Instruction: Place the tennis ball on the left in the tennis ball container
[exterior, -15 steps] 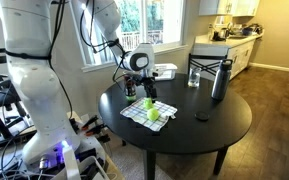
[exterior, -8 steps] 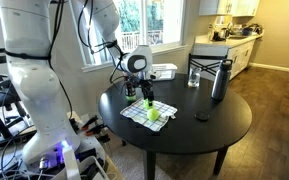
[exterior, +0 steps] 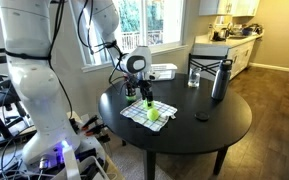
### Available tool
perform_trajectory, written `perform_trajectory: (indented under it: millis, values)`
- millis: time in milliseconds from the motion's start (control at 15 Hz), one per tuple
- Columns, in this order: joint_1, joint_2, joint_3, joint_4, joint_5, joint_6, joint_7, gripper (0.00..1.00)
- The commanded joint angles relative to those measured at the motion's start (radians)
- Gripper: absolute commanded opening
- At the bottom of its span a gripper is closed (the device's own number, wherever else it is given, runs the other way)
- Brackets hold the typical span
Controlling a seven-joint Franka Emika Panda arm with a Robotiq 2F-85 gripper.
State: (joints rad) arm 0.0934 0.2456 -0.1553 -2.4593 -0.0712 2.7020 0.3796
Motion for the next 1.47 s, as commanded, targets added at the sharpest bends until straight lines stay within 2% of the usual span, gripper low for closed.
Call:
perform_trajectory:
  millis: [0, 467, 800, 867, 933, 1200, 1267, 1400]
  values:
    - [-0.032, -0.012, 0.022, -0.023, 0.005, 0.011, -0.049, 1.0]
    - [-0.061, 0.009, 0.029, -0.018, 0.012, 0.052, -0.111, 1.0]
    - [-0.074, 0.048, 0.035, -0.013, 0.016, 0.129, -0.146, 1.0]
    - [-0.078, 0.056, 0.038, -0.012, 0.019, 0.147, -0.16, 0.75]
    - [-0.083, 0.063, 0.042, -0.011, 0.024, 0.16, -0.174, 0.74]
    - [-0.095, 0.078, 0.052, -0.015, 0.031, 0.187, -0.208, 0.47]
    - [-0.094, 0.07, 0.05, -0.018, 0.027, 0.188, -0.209, 0.43]
    - [-0.091, 0.057, 0.049, -0.025, 0.021, 0.188, -0.211, 0.42]
